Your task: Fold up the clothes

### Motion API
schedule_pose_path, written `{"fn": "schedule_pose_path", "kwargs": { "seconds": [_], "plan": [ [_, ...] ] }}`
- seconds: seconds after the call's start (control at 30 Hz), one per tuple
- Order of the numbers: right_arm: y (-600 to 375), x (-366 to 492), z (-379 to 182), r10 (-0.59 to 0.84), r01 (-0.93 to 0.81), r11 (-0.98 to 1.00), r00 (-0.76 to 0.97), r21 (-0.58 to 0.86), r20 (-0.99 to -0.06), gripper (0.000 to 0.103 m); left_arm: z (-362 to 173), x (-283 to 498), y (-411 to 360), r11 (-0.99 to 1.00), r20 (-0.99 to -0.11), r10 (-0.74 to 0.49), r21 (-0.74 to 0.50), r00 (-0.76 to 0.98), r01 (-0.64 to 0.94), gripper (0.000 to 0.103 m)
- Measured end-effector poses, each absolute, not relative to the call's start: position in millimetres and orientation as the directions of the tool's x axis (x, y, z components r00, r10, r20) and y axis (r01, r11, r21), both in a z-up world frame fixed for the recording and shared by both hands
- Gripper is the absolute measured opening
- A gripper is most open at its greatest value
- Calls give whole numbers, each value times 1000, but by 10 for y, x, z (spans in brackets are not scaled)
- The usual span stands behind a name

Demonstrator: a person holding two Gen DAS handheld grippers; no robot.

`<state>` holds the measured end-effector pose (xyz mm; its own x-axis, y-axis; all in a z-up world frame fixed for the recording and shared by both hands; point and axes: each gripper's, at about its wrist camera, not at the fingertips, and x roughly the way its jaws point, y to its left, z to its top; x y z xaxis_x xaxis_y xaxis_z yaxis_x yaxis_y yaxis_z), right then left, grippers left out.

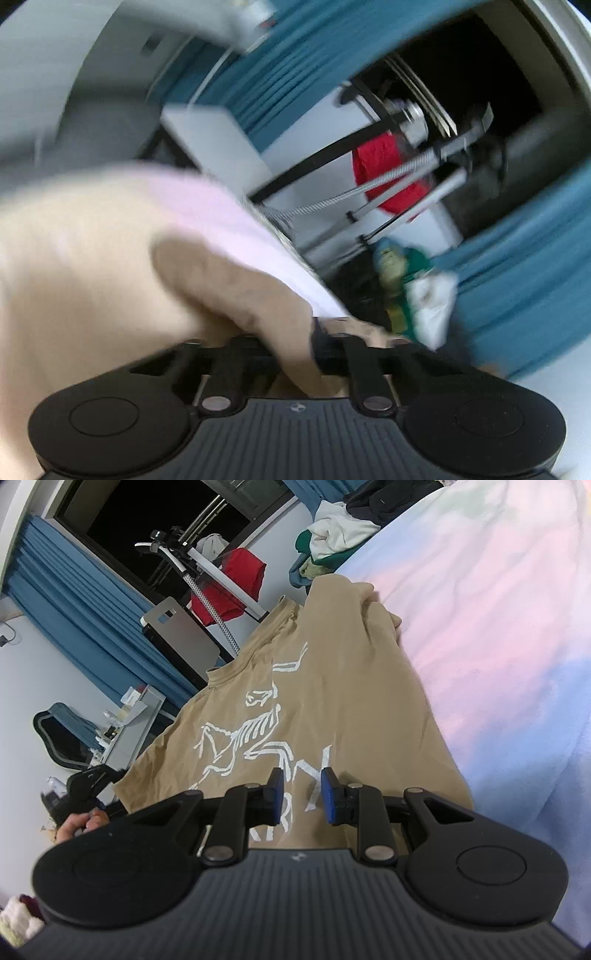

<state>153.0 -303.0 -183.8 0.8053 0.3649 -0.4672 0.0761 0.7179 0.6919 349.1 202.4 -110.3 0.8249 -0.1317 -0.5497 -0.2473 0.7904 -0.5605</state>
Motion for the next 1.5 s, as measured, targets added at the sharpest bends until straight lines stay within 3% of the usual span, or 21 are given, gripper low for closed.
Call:
{"fn": "schedule_pose_path", "kwargs": {
  "seconds": [0.13,0.27,0.33,0.5,0.67,0.73,0.77,1.07,1.17,1.3,1.37,1.5],
  "plan": [
    [-2998,1543,-1852,380,64,721,797,690,-470,26,-901,3425,1786,969,-674,-17,-192,738,-153,9],
    [-2931,1550,-1850,389,46,736,787,675,-478,26,-875,3198,1801,991,-698,21,-80,716,-107,24],
    [-2901,1545,-1844,391,36,746,784,665,-482,26,-883,3077,1848,988,-712,52,-64,701,-139,29],
    [-2836,1535,-1801,381,13,780,783,626,-492,26,-907,2516,1828,975,-723,72,-94,687,-201,27],
    [-2884,1503,-1727,359,4,801,797,599,-485,26,-878,1725,1400,984,-728,-34,-143,685,-103,52],
    [-2935,1487,-1697,345,6,812,801,583,-489,26,-932,1462,1245,983,-742,-95,-173,664,-53,67],
    [-2961,1475,-1685,332,12,822,802,569,-497,26,-983,1360,1185,981,-754,-123,-192,645,-38,69],
    [-3170,1145,-1414,216,85,889,790,451,-574,30,-1098,736,992,974,-829,-227,-199,511,109,72],
    [-3279,957,-1363,218,104,876,786,471,-578,40,-1116,578,915,963,-860,-262,-203,439,178,71],
    [-3408,717,-1319,206,142,844,804,518,-557,44,-1159,395,774,958,-899,-227,-137,375,253,70],
    [-3421,645,-1309,198,150,843,806,516,-558,46,-1135,319,729,951,-906,-221,-118,362,285,65],
    [-3368,601,-1299,173,152,871,795,467,-581,47,-1094,215,664,941,-915,-238,-134,325,311,38]
  ]
}}
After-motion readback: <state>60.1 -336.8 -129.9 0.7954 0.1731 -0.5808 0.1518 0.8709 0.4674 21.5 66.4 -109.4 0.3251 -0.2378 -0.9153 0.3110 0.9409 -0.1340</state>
